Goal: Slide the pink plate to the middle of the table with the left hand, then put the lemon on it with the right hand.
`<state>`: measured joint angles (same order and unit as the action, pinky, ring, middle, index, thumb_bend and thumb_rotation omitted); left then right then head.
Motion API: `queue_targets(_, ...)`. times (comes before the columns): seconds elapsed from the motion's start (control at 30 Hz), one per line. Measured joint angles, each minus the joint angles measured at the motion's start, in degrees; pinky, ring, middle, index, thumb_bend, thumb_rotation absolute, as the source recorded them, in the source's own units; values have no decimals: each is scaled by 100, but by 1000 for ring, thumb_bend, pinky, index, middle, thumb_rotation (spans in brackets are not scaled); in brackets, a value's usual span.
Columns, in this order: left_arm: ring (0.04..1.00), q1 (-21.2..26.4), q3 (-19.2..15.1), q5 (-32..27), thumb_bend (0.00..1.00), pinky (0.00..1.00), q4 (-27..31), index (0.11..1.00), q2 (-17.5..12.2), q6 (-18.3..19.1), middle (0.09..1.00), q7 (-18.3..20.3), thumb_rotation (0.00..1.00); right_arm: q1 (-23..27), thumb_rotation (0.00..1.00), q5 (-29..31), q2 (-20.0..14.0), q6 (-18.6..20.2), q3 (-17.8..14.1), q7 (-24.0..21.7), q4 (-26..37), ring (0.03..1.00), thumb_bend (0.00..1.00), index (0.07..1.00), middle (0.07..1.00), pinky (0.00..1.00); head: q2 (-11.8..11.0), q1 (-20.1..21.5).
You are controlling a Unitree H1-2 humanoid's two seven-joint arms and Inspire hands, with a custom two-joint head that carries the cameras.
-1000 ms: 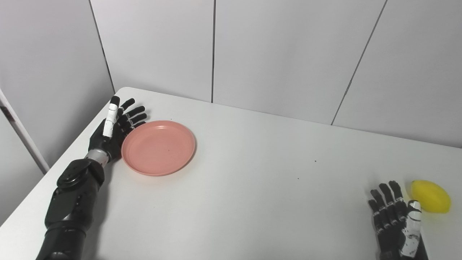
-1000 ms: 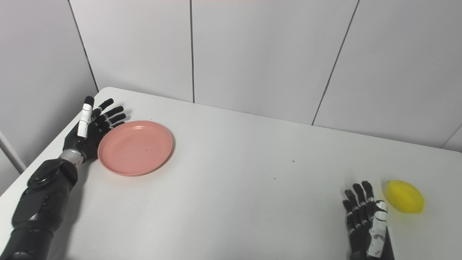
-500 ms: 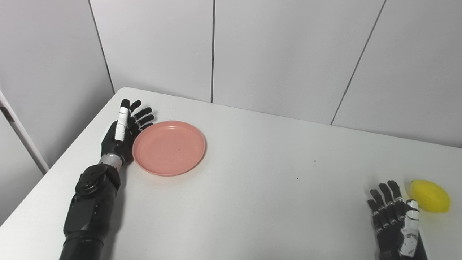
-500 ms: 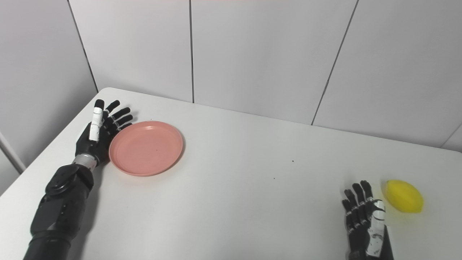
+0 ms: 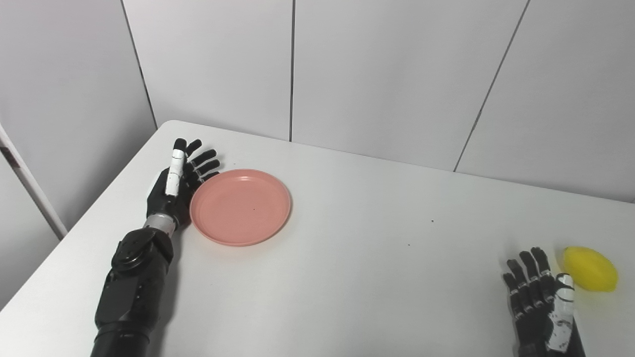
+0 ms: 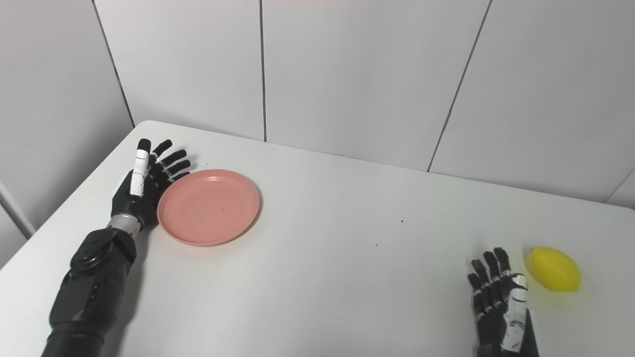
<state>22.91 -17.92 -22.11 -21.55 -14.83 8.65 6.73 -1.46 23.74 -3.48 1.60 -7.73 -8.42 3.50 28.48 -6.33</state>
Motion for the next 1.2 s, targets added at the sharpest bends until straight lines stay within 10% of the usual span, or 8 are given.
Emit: queue_targets(1.2,805,-399,268,-106,1000,799,1209,860,1022,604,811,-480,860,2,933,4,24,0,100,2,20,943,657,959,959,992,79,97)
